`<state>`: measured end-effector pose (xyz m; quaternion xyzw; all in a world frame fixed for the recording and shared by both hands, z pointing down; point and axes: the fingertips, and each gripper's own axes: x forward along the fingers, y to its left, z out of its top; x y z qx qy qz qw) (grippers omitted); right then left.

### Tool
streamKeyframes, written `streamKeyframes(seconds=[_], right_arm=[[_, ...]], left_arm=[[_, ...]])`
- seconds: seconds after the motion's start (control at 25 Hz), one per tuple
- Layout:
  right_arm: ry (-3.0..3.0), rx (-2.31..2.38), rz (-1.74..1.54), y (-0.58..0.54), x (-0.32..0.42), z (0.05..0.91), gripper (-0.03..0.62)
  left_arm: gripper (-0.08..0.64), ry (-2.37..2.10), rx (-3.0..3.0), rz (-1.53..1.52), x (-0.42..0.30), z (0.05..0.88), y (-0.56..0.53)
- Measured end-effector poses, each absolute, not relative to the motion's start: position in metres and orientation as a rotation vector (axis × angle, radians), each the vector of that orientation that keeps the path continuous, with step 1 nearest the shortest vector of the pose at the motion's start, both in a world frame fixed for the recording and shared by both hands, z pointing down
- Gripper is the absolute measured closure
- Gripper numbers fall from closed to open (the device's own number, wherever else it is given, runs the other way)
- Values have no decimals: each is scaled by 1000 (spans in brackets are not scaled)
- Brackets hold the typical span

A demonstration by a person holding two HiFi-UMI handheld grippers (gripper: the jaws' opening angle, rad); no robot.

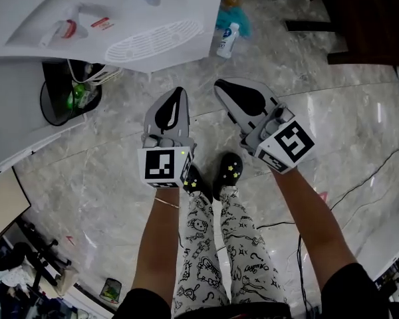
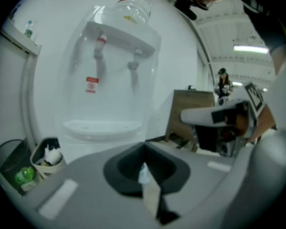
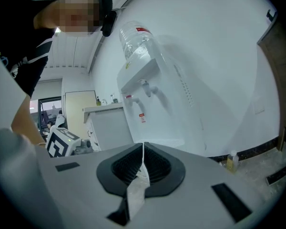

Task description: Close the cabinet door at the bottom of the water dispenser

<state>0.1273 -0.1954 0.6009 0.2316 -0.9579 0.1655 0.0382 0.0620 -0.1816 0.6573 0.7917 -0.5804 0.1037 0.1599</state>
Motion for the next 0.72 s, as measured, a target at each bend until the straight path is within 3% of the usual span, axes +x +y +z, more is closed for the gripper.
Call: streamKeyframes(seconds=[0.24, 0.72], right_arm=[[-2883, 706, 543, -169, 115, 606, 577], [-2885, 756, 578, -134, 109, 551, 577]], left_arm=[[559, -1697, 2168, 461, 33, 649, -137], [560, -1754, 2110, 301, 16, 587, -101]])
